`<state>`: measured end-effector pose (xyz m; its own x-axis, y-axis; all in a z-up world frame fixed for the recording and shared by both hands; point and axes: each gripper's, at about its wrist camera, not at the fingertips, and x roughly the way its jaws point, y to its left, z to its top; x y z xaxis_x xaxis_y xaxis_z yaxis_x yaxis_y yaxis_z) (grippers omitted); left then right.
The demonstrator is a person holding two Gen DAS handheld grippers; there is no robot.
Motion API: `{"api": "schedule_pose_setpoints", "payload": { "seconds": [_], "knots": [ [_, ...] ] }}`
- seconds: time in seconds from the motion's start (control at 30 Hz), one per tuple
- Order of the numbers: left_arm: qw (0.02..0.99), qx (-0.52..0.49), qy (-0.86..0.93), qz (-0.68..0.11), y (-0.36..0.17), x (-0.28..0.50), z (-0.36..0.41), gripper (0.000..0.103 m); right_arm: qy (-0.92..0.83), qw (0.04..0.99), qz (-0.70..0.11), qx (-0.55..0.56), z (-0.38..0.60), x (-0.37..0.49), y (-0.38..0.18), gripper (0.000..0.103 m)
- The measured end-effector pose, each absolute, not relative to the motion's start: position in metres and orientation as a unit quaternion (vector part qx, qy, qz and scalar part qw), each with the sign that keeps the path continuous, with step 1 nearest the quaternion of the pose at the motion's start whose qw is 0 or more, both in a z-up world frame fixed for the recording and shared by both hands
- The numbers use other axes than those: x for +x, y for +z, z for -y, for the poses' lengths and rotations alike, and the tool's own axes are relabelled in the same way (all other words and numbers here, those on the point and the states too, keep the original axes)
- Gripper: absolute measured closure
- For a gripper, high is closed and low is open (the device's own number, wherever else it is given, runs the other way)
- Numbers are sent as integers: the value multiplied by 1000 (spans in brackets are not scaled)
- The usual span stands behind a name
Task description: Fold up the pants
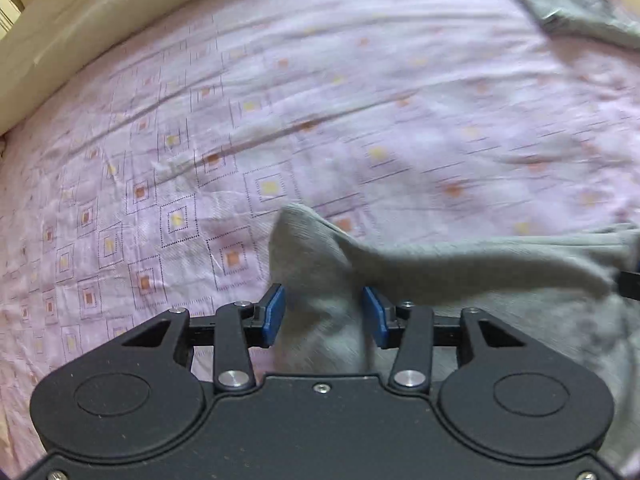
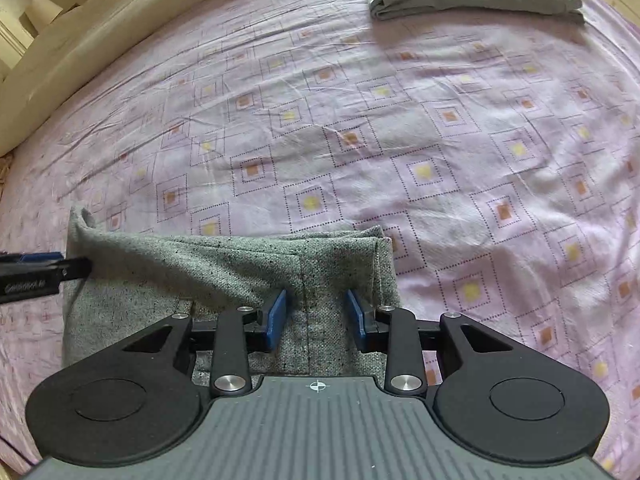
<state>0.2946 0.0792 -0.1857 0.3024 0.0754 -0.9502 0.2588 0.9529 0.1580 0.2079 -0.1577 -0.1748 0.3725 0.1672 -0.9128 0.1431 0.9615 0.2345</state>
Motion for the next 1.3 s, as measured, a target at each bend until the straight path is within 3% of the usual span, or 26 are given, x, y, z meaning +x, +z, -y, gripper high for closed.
{"api": "schedule_pose_setpoints", "payload": {
  "seconds": [0.1, 0.4, 0.7, 0.93, 1.1, 1.23, 1.3],
  "knots": [
    [791, 148, -57, -591, -198, 304, -80, 40, 8, 819, -556, 143, 159, 205, -174, 70],
    [792, 139, -48, -592, -179, 291, -80, 41, 1, 821, -551, 149, 160, 205, -173, 68],
    [799, 108, -50, -590, -160, 243, -94, 40, 6, 816, -556, 157, 168, 182, -169, 60],
    [771, 101, -45, -627, -186, 190, -115, 34, 4, 794, -572, 204, 183, 152, -183, 39],
    [776, 95, -35, -623, -195, 183, -124, 18, 7, 773, -581, 256, 194, 154, -196, 34],
    [776, 75, -39, -624, -202, 196, -129, 10, 33, 767, -585, 261, 191, 162, -200, 14],
    [780, 64, -44, -621, -205, 203, -131, 7, 46, 772, -588, 239, 184, 166, -200, 10]
  ]
}}
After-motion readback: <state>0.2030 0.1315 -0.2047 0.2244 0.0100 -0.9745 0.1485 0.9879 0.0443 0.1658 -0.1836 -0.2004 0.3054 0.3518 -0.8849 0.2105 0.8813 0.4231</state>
